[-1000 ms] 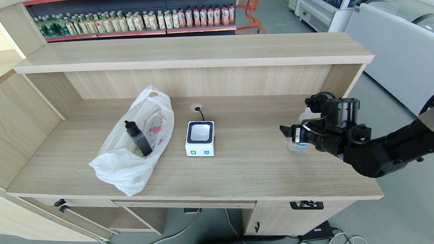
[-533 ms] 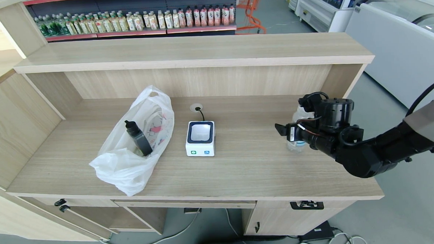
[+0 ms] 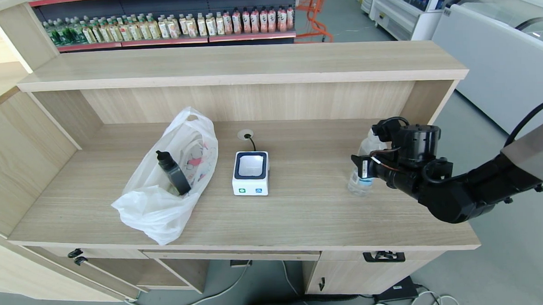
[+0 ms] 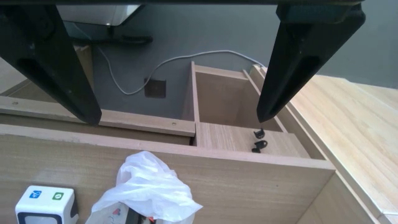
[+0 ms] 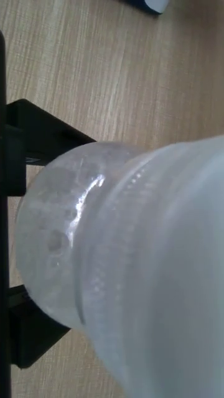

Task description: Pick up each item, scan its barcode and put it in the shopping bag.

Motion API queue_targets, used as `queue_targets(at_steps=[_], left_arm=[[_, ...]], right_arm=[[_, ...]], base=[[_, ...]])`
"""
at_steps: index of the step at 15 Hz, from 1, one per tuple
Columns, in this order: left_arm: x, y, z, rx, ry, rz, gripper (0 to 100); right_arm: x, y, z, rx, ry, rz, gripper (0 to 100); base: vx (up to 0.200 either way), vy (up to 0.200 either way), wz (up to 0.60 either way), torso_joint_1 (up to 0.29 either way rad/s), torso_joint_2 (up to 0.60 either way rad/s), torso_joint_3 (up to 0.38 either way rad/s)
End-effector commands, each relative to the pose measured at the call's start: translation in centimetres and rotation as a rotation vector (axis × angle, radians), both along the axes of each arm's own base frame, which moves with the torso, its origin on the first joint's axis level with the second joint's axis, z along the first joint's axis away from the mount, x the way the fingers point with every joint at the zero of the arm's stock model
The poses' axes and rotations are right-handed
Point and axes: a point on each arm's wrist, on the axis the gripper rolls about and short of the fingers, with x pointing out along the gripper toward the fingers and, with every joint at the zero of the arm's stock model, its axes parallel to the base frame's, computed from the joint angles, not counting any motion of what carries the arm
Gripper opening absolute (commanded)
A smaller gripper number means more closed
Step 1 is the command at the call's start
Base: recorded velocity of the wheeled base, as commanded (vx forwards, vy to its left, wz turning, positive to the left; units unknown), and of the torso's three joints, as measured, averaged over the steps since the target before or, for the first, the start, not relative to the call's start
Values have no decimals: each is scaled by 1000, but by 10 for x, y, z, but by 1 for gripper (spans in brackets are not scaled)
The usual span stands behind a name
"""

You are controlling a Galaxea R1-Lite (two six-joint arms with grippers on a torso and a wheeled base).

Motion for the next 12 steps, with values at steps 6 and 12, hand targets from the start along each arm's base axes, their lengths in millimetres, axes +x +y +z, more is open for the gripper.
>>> queue_targets(at_steps=[6,12], left_arm=[[0,0,0,1,0,0,100],[0,0,0,1,0,0,100]], right_arm=[[-3,0,-4,-10,-2,0,0],[-7,-1,-27,-34,1,9,0]], base=[[0,0,0,0,0,0],[0,0,0,0,0,0]])
